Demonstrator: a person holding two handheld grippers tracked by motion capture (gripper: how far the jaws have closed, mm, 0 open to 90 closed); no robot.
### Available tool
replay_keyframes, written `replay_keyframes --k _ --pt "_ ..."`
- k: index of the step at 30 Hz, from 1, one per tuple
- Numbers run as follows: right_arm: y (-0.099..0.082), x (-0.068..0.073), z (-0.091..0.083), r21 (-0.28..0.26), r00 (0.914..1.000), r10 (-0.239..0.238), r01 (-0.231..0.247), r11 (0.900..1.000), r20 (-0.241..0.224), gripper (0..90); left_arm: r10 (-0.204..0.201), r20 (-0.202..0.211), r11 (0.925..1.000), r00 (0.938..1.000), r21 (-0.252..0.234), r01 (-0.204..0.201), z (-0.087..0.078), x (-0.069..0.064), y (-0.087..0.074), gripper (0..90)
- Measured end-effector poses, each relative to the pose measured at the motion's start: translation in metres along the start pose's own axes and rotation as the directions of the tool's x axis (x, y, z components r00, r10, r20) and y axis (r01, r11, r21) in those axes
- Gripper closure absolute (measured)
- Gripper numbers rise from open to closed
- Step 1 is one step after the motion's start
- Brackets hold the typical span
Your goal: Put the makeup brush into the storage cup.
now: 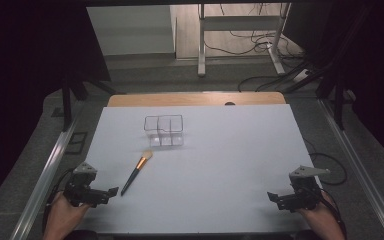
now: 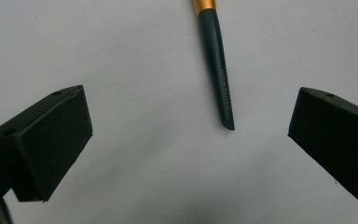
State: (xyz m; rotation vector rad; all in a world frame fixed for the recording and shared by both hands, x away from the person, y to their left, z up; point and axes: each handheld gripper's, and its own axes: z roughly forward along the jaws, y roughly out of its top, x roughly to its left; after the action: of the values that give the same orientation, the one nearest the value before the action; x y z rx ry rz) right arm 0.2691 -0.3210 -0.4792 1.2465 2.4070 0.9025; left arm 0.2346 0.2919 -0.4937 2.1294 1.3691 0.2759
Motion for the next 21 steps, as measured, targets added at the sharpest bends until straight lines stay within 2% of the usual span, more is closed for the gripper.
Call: replay_keyframes --k 4,12,21 --pt "0.0 0.0 0.0 0.003 1.0 -0.001 0.001 1.0 0.003 0.0 -0.017 0.02 0.9998 0.9997 -0.003 0.017 0.001 0.003 0.003 0.0" --pt "0.0 0.001 0.002 0.012 1.0 -0.001 0.0 0.9999 0.006 0.0 -0.019 0.027 0.9998 0.9995 -0.006 0.019 0.002 0.007 0.008 0.3" --pt "0.001 0.0 0.002 0.016 1.0 0.001 -0.001 0.9999 0.007 0.0 -0.008 0.028 0.9993 0.9996 0.038 0.007 0.009 0.009 0.017 0.4"
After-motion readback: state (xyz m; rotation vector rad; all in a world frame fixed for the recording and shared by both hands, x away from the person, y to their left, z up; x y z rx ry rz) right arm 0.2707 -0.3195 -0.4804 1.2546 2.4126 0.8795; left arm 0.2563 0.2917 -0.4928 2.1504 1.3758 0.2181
